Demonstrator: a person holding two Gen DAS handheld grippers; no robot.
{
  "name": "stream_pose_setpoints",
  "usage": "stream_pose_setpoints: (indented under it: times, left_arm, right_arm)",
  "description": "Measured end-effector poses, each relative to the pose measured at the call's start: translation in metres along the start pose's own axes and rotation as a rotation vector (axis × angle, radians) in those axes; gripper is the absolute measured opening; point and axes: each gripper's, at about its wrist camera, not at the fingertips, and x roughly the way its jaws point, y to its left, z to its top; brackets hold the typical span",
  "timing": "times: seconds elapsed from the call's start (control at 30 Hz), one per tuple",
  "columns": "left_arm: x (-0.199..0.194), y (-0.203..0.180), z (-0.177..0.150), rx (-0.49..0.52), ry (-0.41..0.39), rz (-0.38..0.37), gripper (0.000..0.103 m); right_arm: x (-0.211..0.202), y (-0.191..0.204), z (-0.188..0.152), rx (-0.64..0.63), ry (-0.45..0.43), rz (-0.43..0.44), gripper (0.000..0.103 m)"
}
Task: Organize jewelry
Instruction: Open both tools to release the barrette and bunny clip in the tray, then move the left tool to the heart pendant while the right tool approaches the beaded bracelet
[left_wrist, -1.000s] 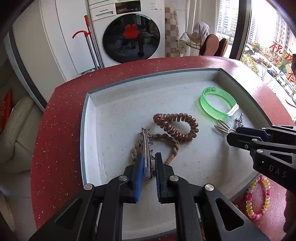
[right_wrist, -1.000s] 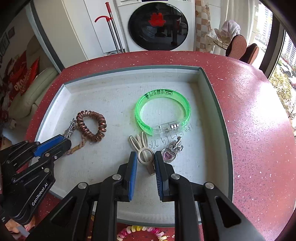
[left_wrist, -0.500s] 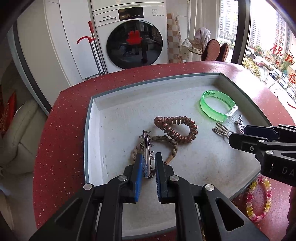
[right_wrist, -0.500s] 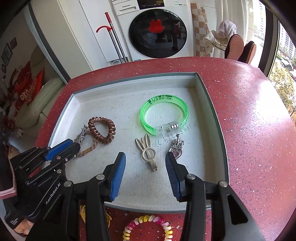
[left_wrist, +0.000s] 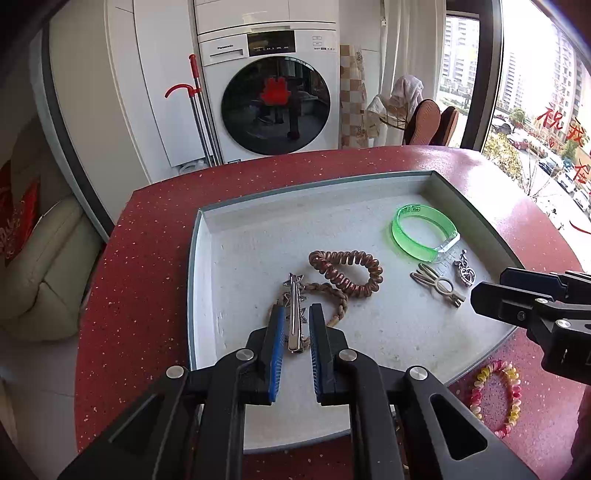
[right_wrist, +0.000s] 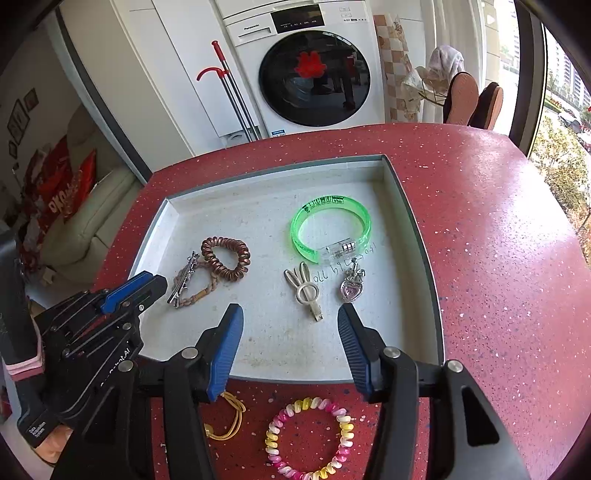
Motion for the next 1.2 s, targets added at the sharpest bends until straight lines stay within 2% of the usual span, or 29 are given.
stream_pose_setpoints:
  times: [0.27, 0.3, 0.33, 0.37, 0.43, 0.5, 0.57, 0.87, 1.03, 1.2]
  left_arm:
    - [-0.011, 0.007, -0.001, -0.023, -0.013, 0.009, 0.031]
    - [-0.013, 0.008, -0.001, -0.026, -0.014, 0.011, 0.035]
    - [-0.014, 0.009, -0.001, -0.031, -0.014, 0.012, 0.050]
    - [-0.016, 0.010, -0.001, -0.045, -0.019, 0.020, 0.102]
    - [-0.028, 0.014, -0.003, -0.069, -0.083, 0.042, 0.103]
    - [-0.033, 0.012, -0.005, -0.057, -0.083, 0.039, 0.103]
    - [-0.038, 0.012, -0.009, -0.057, -0.083, 0.044, 0.103]
    - [-0.066, 0.011, -0.036, -0.081, -0.075, 0.056, 0.103]
    - [-0.074, 0.008, -0.047, -0.092, -0.056, 0.043, 0.103]
    - [-0.085, 0.003, -0.057, -0.091, -0.048, 0.043, 0.103]
  right_arm:
    - [-0.013, 0.001, -0.006, 0.012, -0.013, 0.003, 0.059]
    - [-0.015, 0.000, -0.007, 0.016, -0.012, -0.001, 0.060]
    - [-0.017, -0.001, -0.008, 0.019, -0.013, -0.004, 0.062]
    - [-0.020, -0.001, -0.009, 0.022, -0.017, -0.001, 0.062]
    - [-0.026, -0.002, -0.012, 0.022, -0.026, -0.001, 0.064]
    - [-0.031, -0.003, -0.015, 0.025, -0.034, -0.001, 0.068]
    - [-0.038, -0.005, -0.018, 0.038, -0.051, 0.002, 0.088]
    - [-0.068, -0.007, -0.037, 0.025, -0.127, 0.005, 0.089]
    - [-0.078, -0.011, -0.046, 0.059, -0.109, 0.054, 0.089]
    - [-0.085, -0.010, -0.056, 0.042, -0.096, 0.031, 0.089]
